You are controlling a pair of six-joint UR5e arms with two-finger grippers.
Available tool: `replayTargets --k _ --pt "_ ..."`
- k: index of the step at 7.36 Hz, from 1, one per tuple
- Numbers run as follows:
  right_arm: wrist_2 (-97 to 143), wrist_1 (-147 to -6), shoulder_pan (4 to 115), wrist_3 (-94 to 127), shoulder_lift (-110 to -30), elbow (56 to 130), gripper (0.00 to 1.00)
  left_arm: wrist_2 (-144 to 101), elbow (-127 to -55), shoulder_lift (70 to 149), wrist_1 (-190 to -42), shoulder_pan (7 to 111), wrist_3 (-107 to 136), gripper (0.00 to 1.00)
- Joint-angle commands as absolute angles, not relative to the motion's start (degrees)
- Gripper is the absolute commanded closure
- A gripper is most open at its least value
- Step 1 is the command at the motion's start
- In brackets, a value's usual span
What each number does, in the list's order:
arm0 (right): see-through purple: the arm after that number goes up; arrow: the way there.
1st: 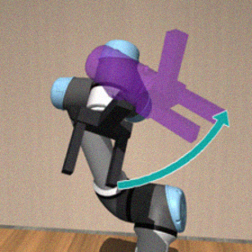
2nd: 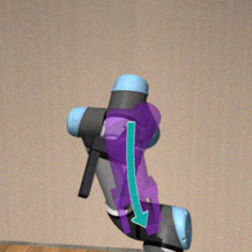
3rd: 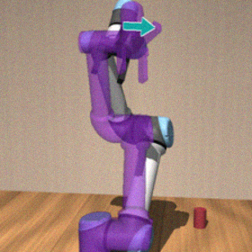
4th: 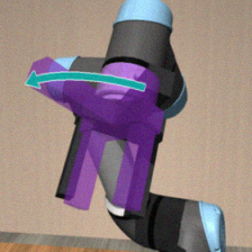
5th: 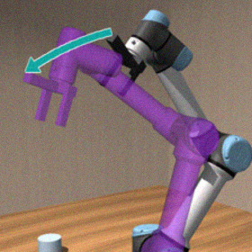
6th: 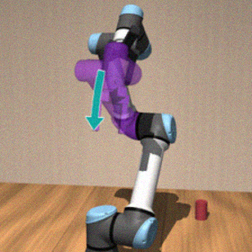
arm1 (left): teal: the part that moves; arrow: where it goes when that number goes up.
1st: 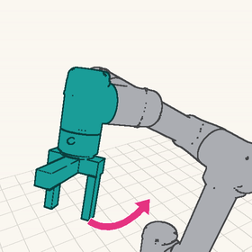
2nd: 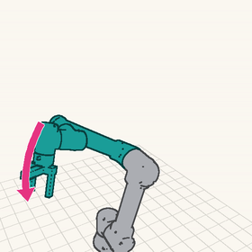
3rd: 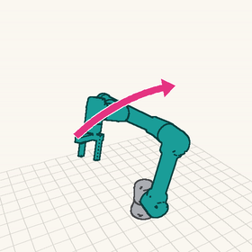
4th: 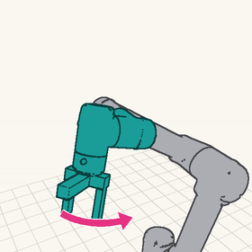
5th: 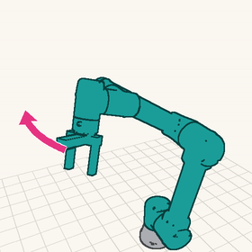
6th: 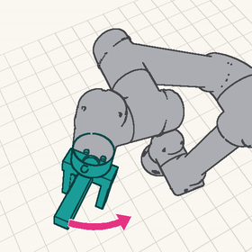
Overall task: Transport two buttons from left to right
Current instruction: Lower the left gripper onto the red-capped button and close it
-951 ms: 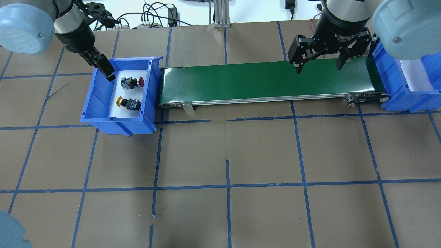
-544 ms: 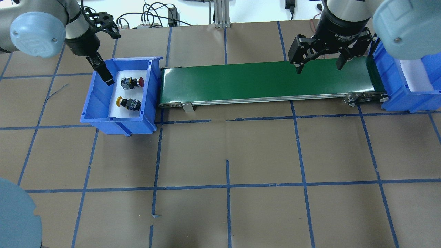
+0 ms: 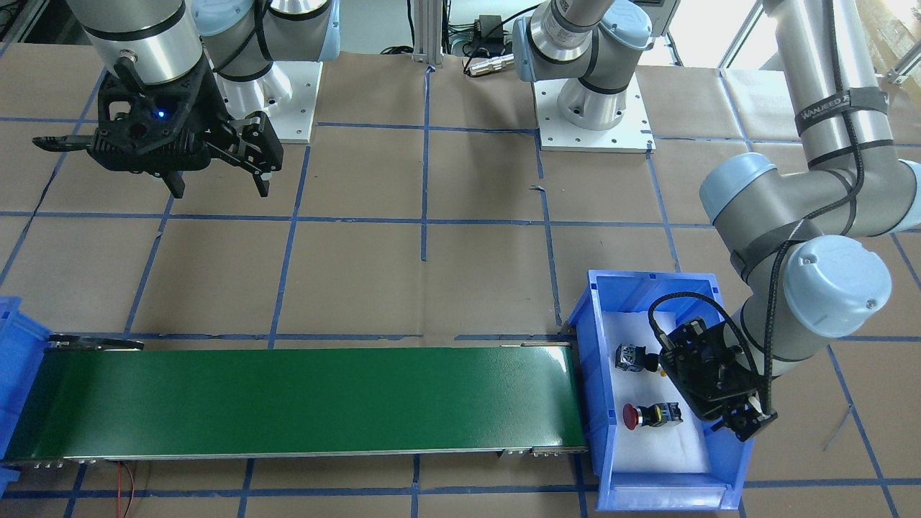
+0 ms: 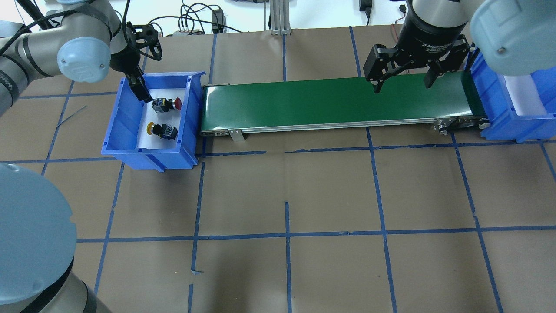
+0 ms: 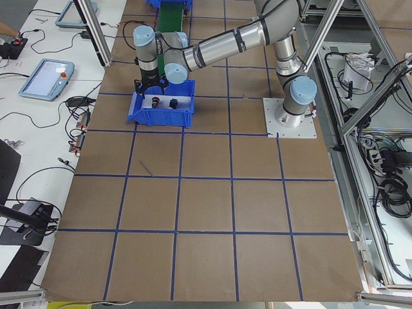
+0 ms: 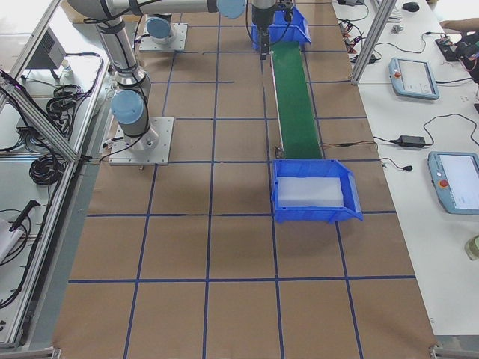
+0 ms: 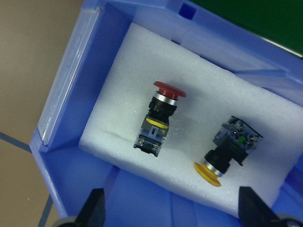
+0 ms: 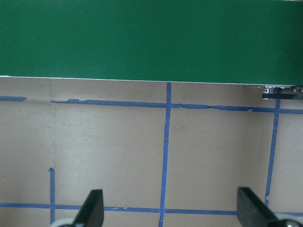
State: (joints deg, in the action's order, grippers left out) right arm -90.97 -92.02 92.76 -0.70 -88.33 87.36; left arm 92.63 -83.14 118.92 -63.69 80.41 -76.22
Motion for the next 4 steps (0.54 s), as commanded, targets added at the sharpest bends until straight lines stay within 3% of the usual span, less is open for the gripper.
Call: replayTargets --k 1,4 --pt "-91.0 -92.0 92.7 -0.7 -88.3 87.4 0.00 90.8 -83.8 122.2 -59.2 81.5 -76.8 0.00" --pt "-91.0 -92.0 92.9 -0.7 -88.3 87.4 0.00 90.0 -84.6 123.1 -57.8 81.7 -77.4 0.00"
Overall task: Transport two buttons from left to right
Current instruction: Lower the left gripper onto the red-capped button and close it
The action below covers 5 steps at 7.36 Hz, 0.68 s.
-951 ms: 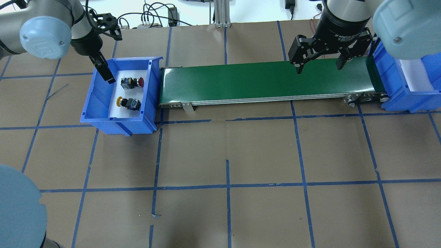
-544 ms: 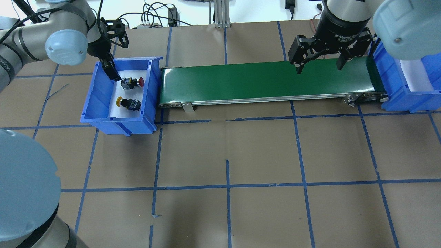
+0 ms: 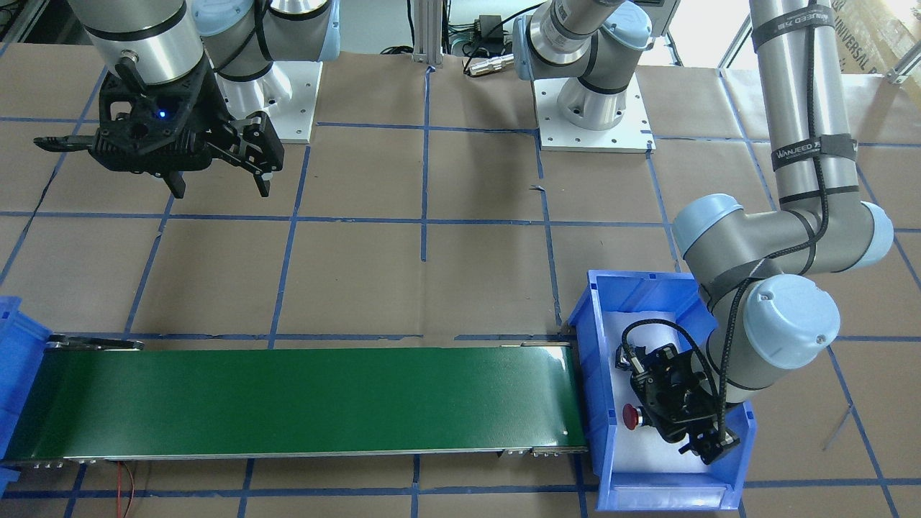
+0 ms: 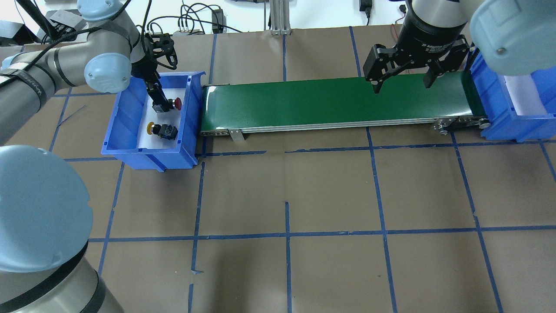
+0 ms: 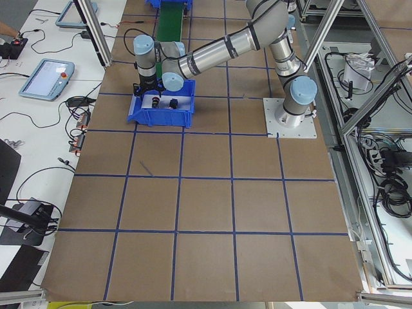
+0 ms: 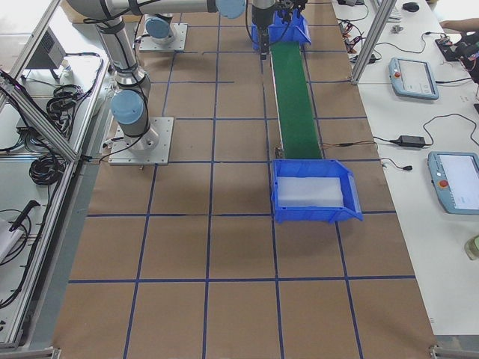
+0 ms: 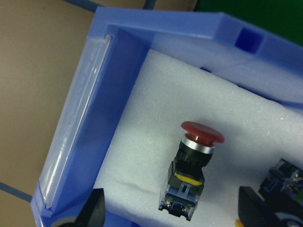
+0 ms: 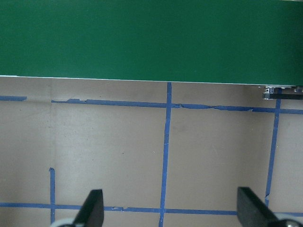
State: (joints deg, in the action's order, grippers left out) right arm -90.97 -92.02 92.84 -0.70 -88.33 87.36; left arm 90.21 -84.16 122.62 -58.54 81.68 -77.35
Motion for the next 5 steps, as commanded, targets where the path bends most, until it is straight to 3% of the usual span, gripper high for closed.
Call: replayTargets --k 1,5 --pt "-91.0 -91.9 92.9 -0.7 -88.3 87.4 0.00 90.0 -84.9 123.0 -57.8 81.7 -77.5 0.00" --pt "-91.0 -92.0 92.9 -0.7 -88.4 87.7 0.00 90.0 -85.9 124.0 -57.7 81.7 -77.4 0.01"
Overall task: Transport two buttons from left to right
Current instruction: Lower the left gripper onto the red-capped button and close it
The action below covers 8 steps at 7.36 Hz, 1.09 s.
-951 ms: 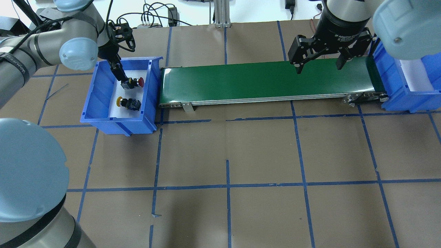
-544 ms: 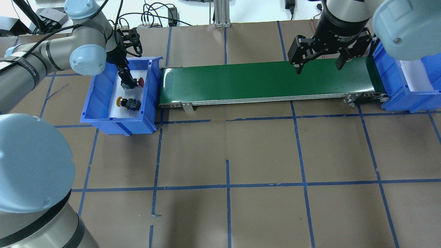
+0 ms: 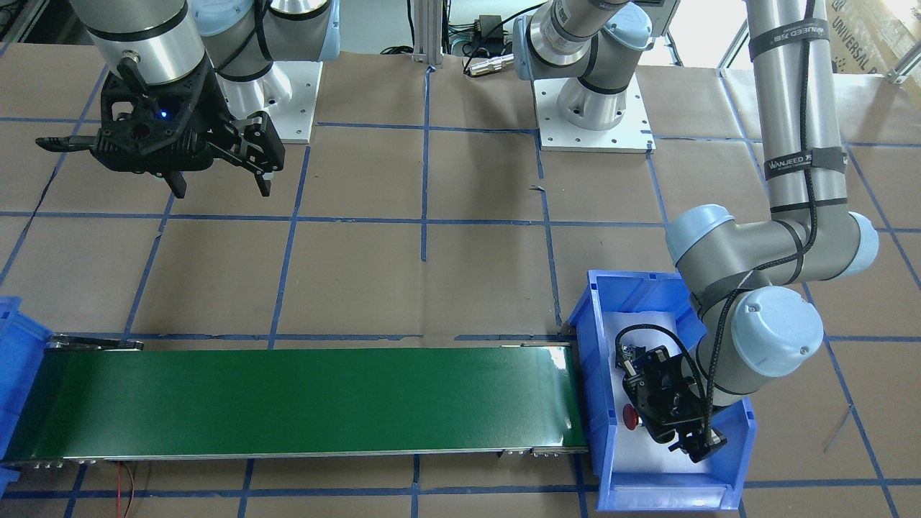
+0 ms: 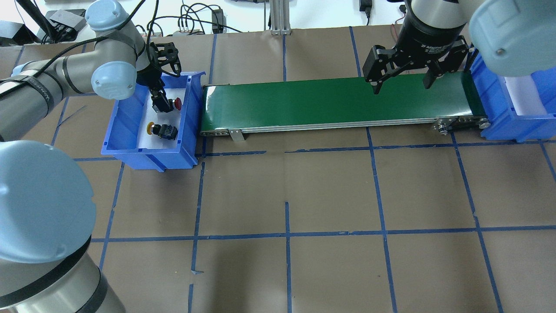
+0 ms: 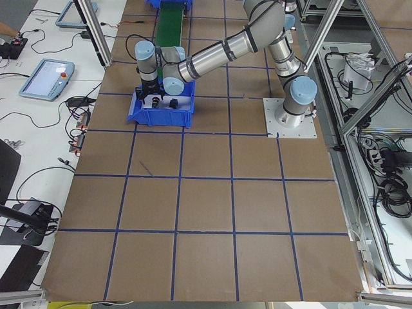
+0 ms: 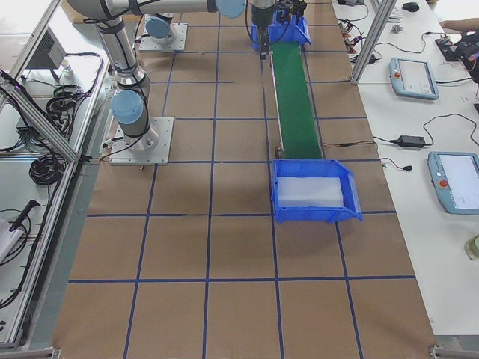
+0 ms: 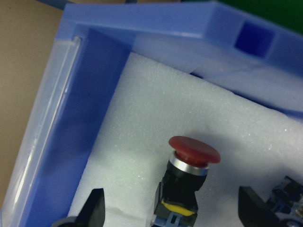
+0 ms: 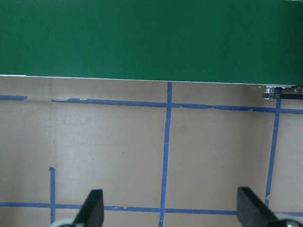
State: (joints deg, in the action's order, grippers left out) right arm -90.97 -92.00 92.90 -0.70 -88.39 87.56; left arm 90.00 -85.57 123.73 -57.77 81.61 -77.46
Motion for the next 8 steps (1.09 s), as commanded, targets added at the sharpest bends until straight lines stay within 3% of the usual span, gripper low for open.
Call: replayTargets --k 1,3,4,7,8 --pt "-91.0 -92.0 92.9 -0.7 -88.4 87.7 0.00 90.0 -85.9 124.3 -57.7 81.5 -77.4 0.01" --pt "-91.0 -92.0 92.9 -0.7 -88.4 87.7 0.00 90.0 -86.0 124.7 -57.7 81.5 -77.1 0.01" --pt "-91.0 -92.0 92.9 -0.7 -88.4 87.7 0.00 90.1 -86.1 124.8 -57.7 81.5 -77.1 0.08" --pt "-91.3 -92.0 92.9 -0.7 -88.4 87.7 0.00 91.0 -86.1 124.8 -57.2 81.6 -76.3 0.85" --pt "-91.3 -92.0 92.9 -0.7 -88.3 87.7 0.00 91.1 -86.0 124.7 -57.2 81.7 -76.3 0.97"
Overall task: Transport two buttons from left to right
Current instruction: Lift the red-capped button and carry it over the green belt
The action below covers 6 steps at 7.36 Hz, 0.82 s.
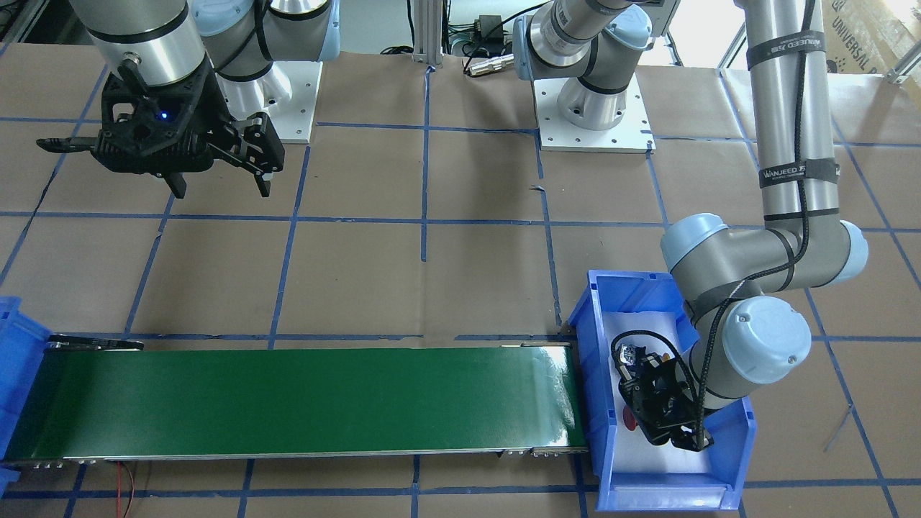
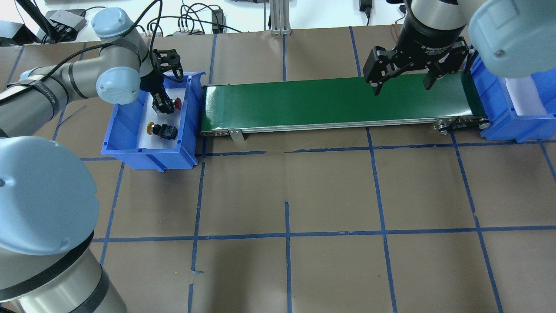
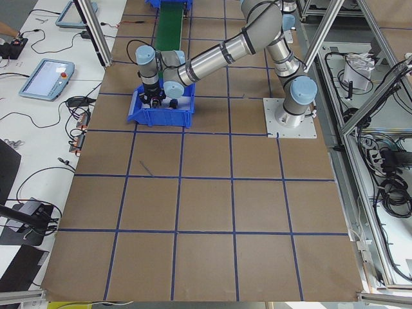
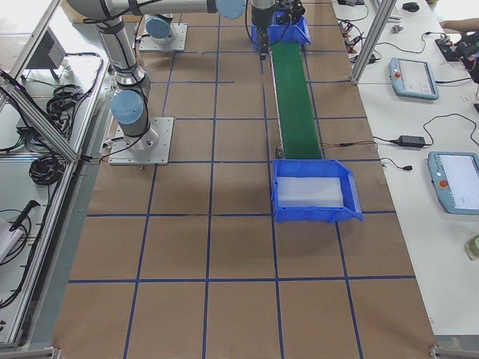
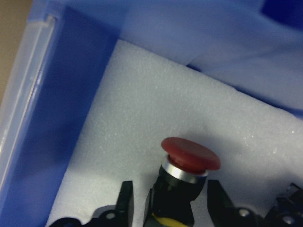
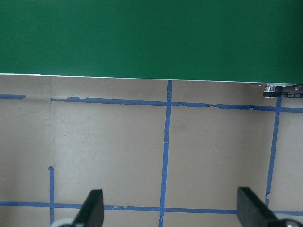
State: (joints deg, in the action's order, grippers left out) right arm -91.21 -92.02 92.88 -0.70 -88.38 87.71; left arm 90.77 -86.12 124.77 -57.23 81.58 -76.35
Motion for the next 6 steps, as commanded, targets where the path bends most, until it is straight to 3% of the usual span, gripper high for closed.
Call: replayTargets --k 1,6 --pt "-91.3 -92.0 92.7 -0.7 -88.3 87.7 0.00 91.2 -85.6 123.8 -57.2 81.5 -76.4 0.98" --pt "-91.3 -92.0 92.9 -0.7 -88.3 87.7 0.00 92.5 -84.6 111.5 -71.5 82.2 -67.1 0.98"
